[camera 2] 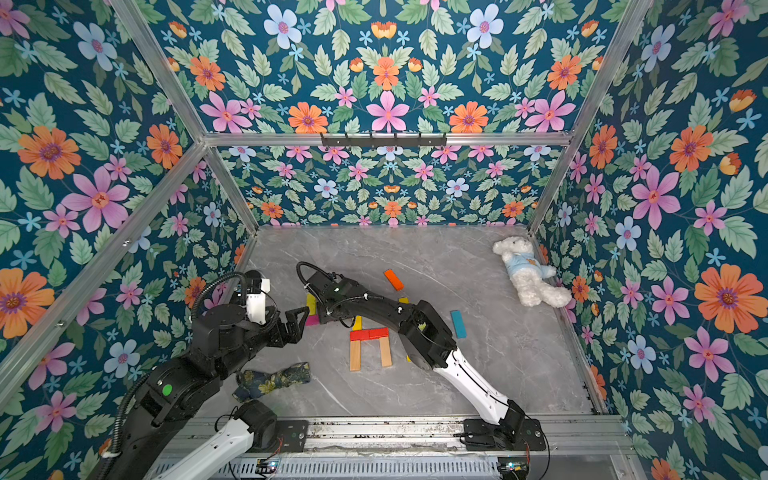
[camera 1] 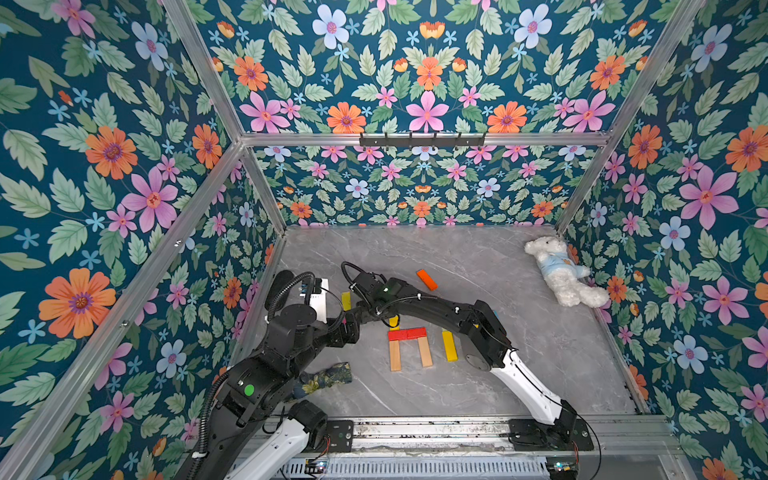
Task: Assemble the letter h with building blocks
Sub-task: Assemble the building block at the center of the board.
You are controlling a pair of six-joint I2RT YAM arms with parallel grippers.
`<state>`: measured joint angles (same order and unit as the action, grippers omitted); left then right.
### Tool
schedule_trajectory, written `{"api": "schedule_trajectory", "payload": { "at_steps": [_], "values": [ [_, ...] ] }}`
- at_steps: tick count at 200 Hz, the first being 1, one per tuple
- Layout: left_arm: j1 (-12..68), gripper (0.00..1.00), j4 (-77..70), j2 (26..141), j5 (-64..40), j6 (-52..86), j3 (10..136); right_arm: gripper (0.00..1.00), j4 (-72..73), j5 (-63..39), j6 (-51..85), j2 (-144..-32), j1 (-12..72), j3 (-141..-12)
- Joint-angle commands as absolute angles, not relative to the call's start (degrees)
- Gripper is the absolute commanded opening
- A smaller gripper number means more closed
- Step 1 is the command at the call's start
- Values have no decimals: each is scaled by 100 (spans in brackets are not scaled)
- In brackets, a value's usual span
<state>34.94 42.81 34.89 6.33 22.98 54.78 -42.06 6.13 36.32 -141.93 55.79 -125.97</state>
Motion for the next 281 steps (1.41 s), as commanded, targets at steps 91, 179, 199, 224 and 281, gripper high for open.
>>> {"api": "schedule_trajectory", "payload": {
  "at_steps": [91,179,199,224,281],
  "values": [
    [3489,99,4144,3507,628,2251,5502,58,-3349,81,3539,-13808,5400,-11654],
    [3489,99,4153,3472,650,2232,5458,55,-3384,154,3715,-13896,5433,-11680],
    [3489,100,4159,3465,659,2224,5449,54,-3419,135,3775,-13954,5447,-11762],
    [3489,99,4180,3428,677,2215,5449,53,-3513,188,3878,-14023,5458,-11832],
    [3489,99,4186,3410,685,2228,5423,53,-3511,227,4010,-14073,5484,-11884]
  ]
}}
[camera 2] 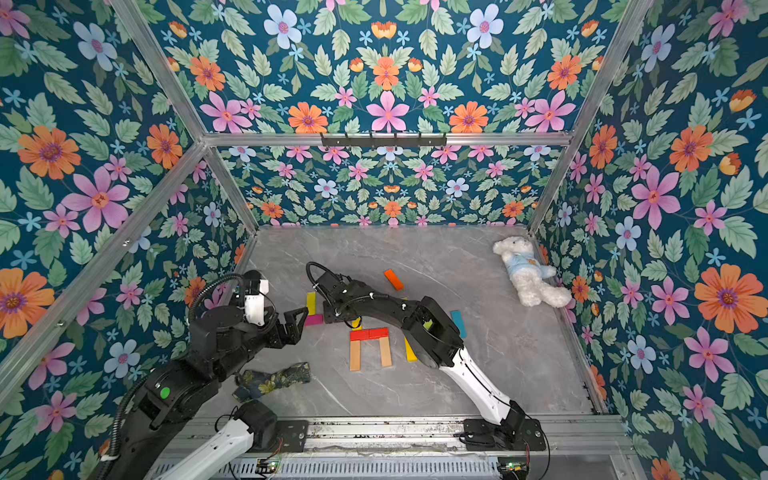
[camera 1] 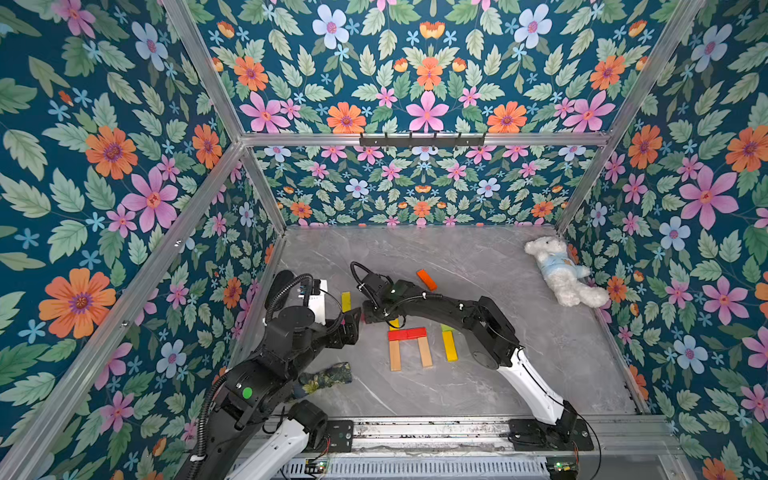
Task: Assemble the letter h with building blocks
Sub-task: Assemble the building block at the center of the board.
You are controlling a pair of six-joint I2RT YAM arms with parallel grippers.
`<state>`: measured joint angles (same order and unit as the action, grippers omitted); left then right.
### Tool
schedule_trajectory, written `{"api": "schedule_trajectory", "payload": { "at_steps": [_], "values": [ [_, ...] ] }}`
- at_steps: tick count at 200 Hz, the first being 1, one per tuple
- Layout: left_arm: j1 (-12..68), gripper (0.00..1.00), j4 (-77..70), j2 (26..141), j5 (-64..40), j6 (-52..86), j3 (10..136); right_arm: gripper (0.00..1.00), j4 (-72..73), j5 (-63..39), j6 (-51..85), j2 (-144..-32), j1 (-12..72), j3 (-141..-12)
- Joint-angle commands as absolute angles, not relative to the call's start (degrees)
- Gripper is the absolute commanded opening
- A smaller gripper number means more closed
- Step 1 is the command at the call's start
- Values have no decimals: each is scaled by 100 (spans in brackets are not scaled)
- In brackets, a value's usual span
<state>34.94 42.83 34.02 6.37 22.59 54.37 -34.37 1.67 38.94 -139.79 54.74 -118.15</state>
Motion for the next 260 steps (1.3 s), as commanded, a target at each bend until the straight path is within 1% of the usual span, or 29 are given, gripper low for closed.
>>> {"api": "schedule_trajectory", "payload": {
  "at_steps": [1,182,206,238,260],
  "values": [
    [3489,99,4185,3410,685,2226,5423,53,-3513,228,4009,-14072,5484,-11892],
    [3489,99,4146,3463,694,2224,5379,53,-3458,184,4018,-14080,5543,-11883],
    [3489,100,4142,3461,683,2232,5379,56,-3394,228,4002,-13999,5534,-11847],
    [3489,99,4114,3480,635,2248,5414,63,-3402,412,3808,-13851,5528,-12051],
    [3489,99,4093,3498,646,2259,5475,65,-3412,508,3727,-13591,5462,-12065]
  ]
}}
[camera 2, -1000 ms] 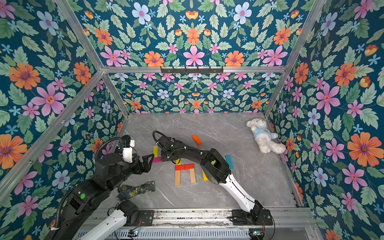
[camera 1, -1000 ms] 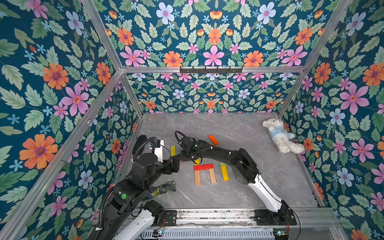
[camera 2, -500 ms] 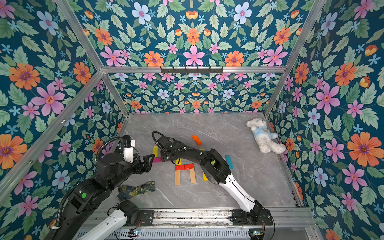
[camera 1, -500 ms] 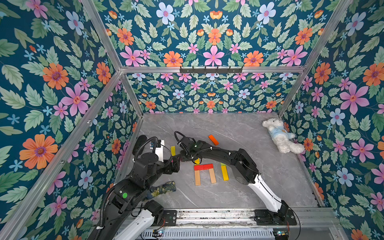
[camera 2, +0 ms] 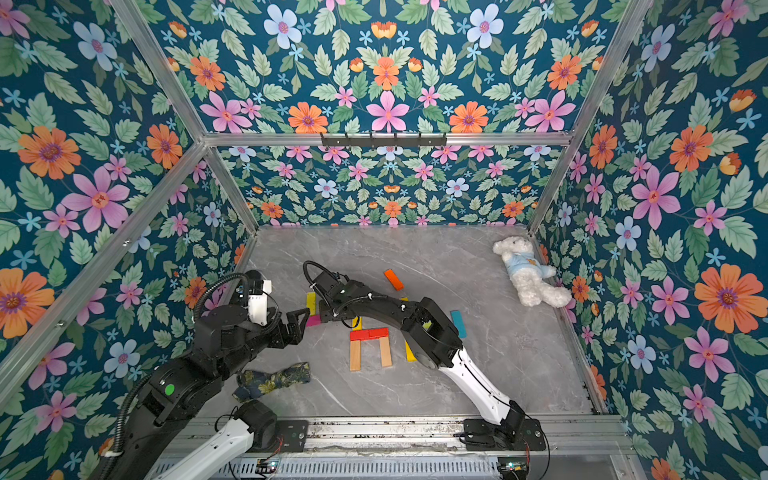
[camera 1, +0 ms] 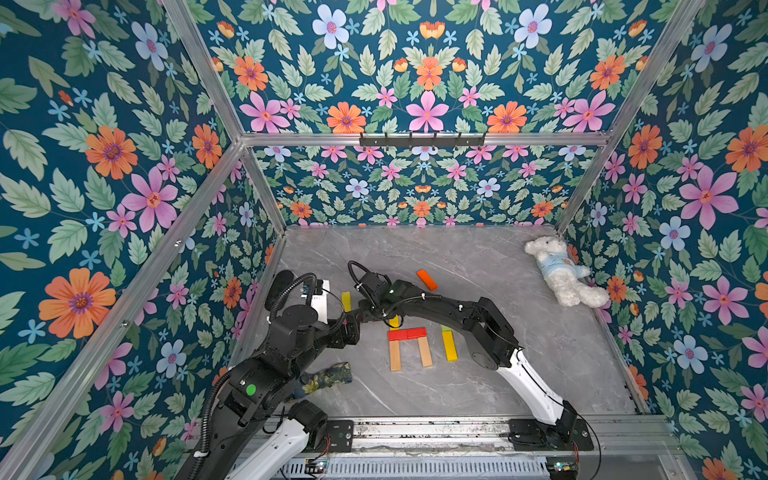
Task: Assemble the letter h with building blocks
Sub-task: Assemble the building block at the center of the board, then pick up the building block from the center of the board.
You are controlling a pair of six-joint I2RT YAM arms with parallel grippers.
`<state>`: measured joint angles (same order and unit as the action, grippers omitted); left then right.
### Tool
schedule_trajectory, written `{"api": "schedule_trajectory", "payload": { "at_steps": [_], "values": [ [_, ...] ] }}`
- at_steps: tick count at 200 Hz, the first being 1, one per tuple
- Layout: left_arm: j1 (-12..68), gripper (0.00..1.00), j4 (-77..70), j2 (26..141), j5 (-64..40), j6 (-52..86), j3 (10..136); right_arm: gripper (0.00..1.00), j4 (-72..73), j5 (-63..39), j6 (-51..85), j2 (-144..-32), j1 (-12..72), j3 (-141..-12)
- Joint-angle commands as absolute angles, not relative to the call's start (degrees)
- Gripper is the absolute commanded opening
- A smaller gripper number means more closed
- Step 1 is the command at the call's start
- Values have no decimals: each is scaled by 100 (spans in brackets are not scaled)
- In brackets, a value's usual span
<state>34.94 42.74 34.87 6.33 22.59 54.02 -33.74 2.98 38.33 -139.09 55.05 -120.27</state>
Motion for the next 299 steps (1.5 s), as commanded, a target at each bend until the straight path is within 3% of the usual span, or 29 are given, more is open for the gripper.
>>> {"api": "schedule_trajectory", "payload": {
  "at_steps": [1,46,67,96,176,198,247,272,299],
  "values": [
    [3489,99,4094,3498,648,2259,5475,65,-3407,513,3722,-13572,5460,-12040],
    [3489,99,3850,3231,608,2269,5308,71,-2919,9,3123,-12607,4522,-10639],
    [3489,99,3740,3164,587,2293,5205,72,-3647,155,2348,-12799,4012,-10893],
    [3489,99,3646,3190,642,2353,5118,73,-4237,1140,1709,-13181,3656,-11287],
    [3489,99,3582,3442,729,2531,5037,71,-4440,653,1095,-13908,3175,-12086],
    [3489,99,3526,3513,721,2540,5010,70,-4127,361,1063,-13818,3178,-11797],
    [3489,99,3472,3715,764,2496,5101,54,-4039,514,1113,-13799,3166,-11615],
    [3489,99,3454,3770,779,2486,5141,32,-4033,535,1199,-13790,3169,-11609],
    [3489,99,3438,3730,814,2487,5168,20,-3927,510,1343,-13642,3170,-11602]
  ]
}}
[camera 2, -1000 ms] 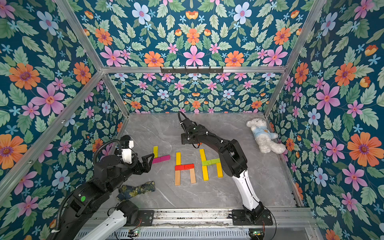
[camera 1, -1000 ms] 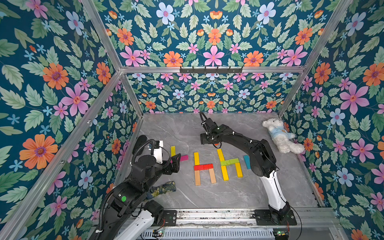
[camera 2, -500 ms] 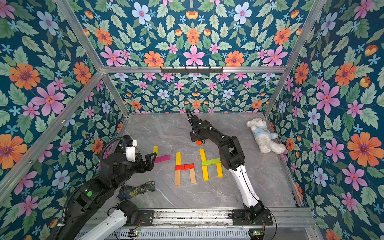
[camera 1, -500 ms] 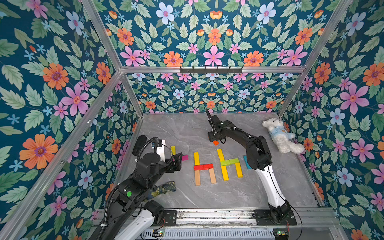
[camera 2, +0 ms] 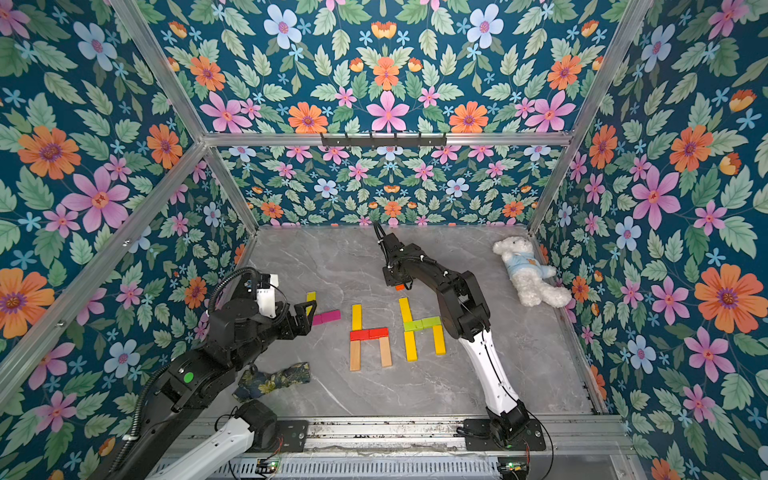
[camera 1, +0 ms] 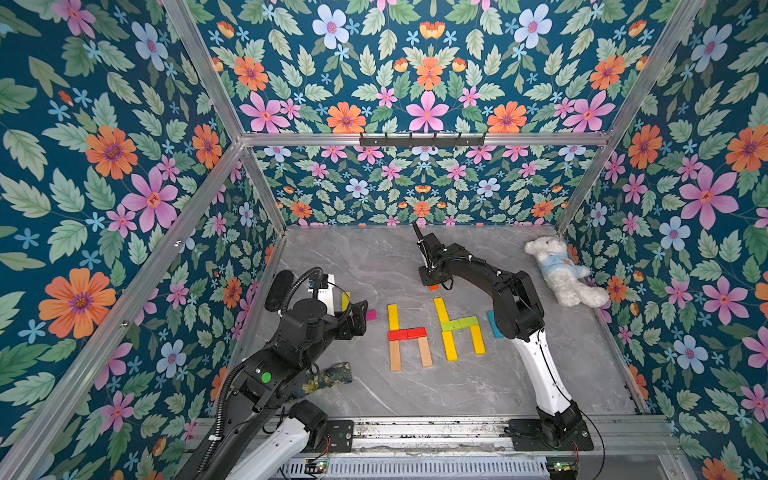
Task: Assemble the letter h with building blocks
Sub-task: Pick up the building block from the center of the board.
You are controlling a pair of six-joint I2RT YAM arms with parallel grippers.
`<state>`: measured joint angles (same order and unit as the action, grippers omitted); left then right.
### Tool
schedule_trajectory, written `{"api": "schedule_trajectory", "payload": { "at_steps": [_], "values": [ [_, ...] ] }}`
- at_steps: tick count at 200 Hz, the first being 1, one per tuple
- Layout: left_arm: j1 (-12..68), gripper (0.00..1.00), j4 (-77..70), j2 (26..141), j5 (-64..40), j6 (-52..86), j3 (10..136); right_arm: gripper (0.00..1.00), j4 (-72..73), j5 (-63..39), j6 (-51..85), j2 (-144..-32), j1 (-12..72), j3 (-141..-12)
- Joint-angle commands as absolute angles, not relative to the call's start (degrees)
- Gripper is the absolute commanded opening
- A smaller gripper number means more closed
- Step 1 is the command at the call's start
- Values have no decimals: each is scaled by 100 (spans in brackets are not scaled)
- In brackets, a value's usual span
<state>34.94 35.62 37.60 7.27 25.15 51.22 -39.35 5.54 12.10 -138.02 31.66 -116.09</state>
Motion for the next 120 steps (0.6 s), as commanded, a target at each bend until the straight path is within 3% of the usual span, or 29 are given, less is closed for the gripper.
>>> {"api": "schedule_trajectory", "payload": {
  "at_steps": [1,53,91,120],
  "values": [
    [3489,99,3437,3724,816,2487,5164,19,-3919,506,1353,-13632,3171,-11597],
    [3489,99,3402,3510,1002,2505,5155,8,-3768,495,1891,-12572,3628,-11306],
    [3489,99,3332,3243,1198,2548,5091,8,-3506,595,2786,-11839,4746,-10460],
    [3489,99,3322,3129,1215,2549,5061,6,-3287,577,3557,-11963,5680,-10147]
  ]
}}
